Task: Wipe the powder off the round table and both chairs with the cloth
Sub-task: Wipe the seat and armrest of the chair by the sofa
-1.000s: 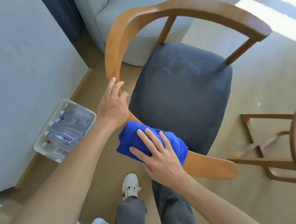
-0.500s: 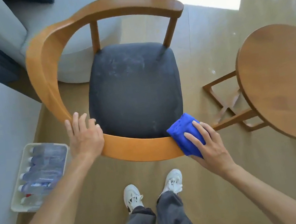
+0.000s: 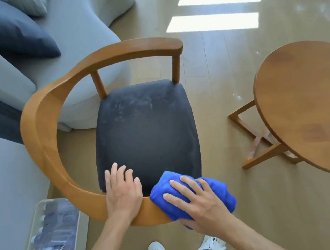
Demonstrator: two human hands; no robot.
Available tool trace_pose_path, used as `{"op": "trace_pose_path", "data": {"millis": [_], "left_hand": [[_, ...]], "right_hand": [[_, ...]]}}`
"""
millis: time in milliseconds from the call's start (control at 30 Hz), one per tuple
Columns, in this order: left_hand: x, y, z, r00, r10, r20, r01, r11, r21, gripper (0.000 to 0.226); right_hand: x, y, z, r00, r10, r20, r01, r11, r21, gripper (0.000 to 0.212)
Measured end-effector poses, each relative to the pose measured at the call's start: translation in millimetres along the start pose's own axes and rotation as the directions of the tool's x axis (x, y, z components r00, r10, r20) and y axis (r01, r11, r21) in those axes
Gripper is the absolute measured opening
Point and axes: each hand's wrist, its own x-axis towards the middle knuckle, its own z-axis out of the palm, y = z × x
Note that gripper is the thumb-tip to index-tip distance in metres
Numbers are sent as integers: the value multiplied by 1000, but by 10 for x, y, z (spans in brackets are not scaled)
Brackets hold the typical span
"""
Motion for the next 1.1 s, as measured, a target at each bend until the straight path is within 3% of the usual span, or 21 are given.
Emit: {"op": "trace_pose_path", "data": {"millis": [367, 667, 867, 1100], "left_hand": [[-15, 285, 4, 987, -121, 107, 121, 993, 11, 49], [-5, 317, -99, 975, -144, 168, 145, 989, 2, 41], [2, 303, -133, 972, -136, 190, 146, 989, -39, 40], [41, 245, -57, 945, -178, 274, 209, 974, -86, 42]], "right_hand": [[-100, 552, -37, 949, 305, 77, -314, 910, 271, 44], [333, 607, -67, 818, 515, 256, -575, 721, 387, 42], [860, 790, -10, 796, 538, 279, -605, 682, 410, 45], [1630, 905, 168, 806, 517, 290, -591, 735, 333, 46]]}}
